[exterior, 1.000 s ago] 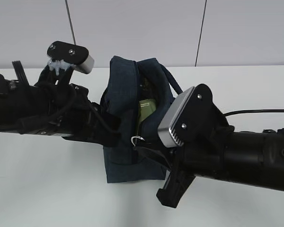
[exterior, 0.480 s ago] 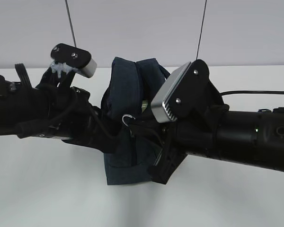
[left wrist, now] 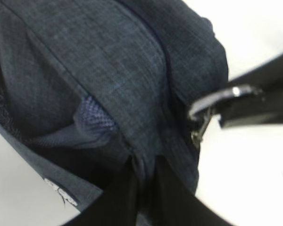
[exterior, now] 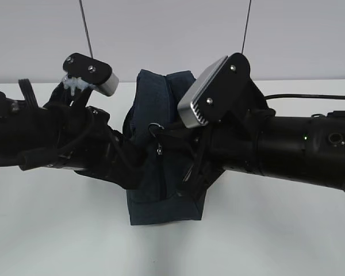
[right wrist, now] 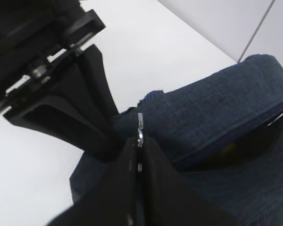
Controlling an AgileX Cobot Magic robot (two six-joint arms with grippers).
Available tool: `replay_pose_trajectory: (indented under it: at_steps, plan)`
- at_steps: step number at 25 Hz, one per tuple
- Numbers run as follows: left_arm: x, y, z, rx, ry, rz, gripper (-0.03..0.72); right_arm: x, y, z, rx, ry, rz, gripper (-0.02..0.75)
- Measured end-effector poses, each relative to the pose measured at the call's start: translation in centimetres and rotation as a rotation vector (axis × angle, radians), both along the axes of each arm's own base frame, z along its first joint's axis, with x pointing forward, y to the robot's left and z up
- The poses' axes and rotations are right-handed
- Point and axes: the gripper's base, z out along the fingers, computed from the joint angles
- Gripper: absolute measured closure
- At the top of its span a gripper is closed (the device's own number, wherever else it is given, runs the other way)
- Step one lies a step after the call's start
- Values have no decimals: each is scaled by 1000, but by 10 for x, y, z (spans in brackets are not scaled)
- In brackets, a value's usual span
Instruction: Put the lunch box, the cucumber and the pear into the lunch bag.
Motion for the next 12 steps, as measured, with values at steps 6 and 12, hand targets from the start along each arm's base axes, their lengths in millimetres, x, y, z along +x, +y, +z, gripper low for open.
replay_pose_trajectory:
  at_steps: [6, 12]
  plan:
    - [0, 0, 0, 2, -2, -2, 685, 9, -11, 1, 7, -8, -41, 738]
    - [0, 0, 0, 1, -2, -2, 685, 15, -11, 11, 25, -39, -49, 738]
